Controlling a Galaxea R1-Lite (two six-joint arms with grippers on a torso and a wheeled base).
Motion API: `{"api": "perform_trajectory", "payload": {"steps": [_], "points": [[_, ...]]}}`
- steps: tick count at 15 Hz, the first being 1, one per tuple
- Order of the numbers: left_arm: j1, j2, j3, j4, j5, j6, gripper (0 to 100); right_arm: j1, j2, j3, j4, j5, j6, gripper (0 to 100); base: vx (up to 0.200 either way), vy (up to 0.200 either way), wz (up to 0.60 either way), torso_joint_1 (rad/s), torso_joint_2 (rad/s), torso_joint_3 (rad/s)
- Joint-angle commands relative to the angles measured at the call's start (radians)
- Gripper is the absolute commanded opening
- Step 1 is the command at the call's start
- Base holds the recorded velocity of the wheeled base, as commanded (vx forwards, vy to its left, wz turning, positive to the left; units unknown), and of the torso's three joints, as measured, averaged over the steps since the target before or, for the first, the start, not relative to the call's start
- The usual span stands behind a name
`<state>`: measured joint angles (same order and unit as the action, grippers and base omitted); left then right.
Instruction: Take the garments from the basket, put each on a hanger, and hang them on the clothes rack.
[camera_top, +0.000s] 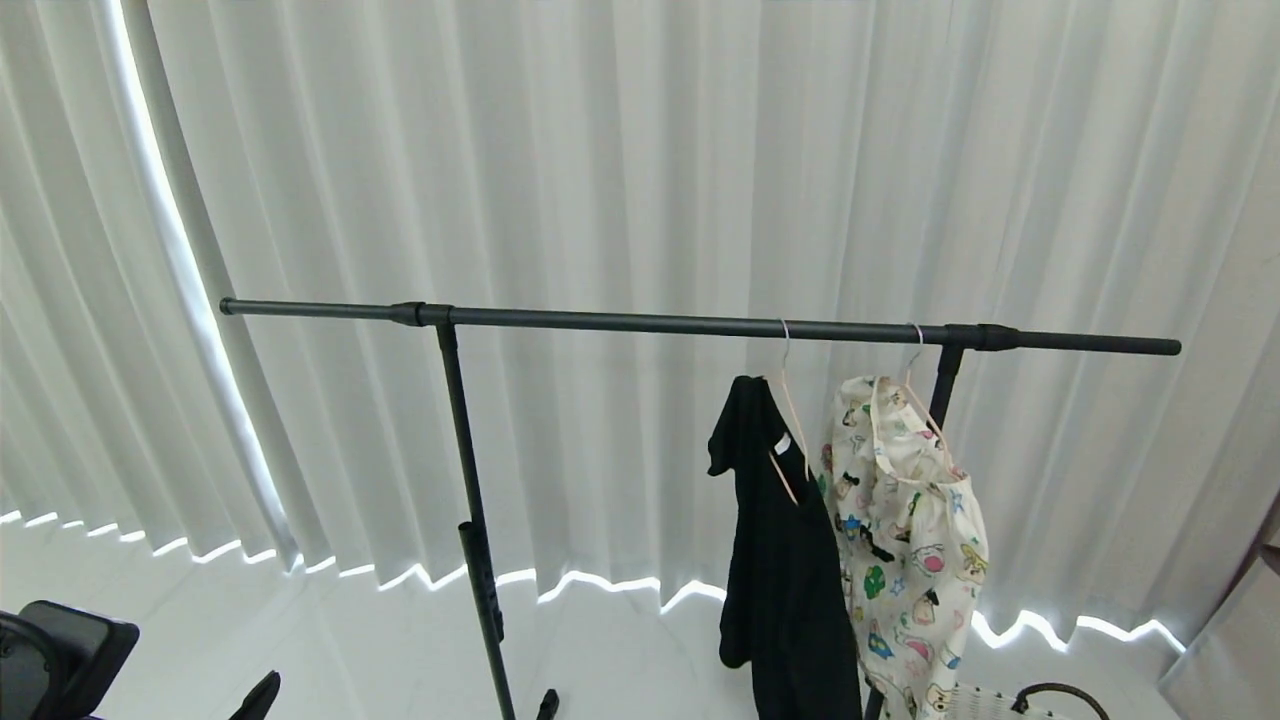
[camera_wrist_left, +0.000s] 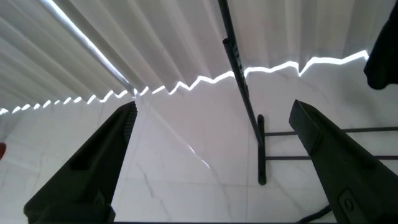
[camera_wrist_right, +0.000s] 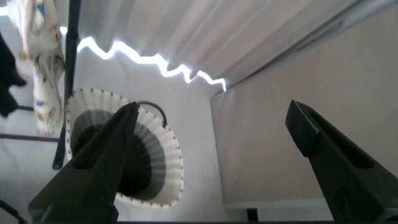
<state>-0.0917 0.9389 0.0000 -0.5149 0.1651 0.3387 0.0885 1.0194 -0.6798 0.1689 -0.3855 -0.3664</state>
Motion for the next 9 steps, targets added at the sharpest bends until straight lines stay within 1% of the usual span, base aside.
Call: {"api": "perform_trajectory", "payload": {"steps": [1,2,9], "points": [[0.001,0.0,0.0,0.001,0.001,0.0,100,-0.01,0.008,0.0,0.0,-0.001,0.0,100,-0.2,0.0,0.0,0.007,0.0,0.002],[0.001,0.0,0.0,0.001,0.001,0.002,100,-0.015,0.008,0.0,0.0,0.001,0.0,100,-0.2,0.0,0.0,-0.002,0.0,-0.002],[0.001,0.001,0.0,-0.001,0.001,0.002,100,-0.015,0.008,0.0,-0.002,0.001,0.001,100,0.0,0.0,0.0,0.0,0.0,0.0]]}}
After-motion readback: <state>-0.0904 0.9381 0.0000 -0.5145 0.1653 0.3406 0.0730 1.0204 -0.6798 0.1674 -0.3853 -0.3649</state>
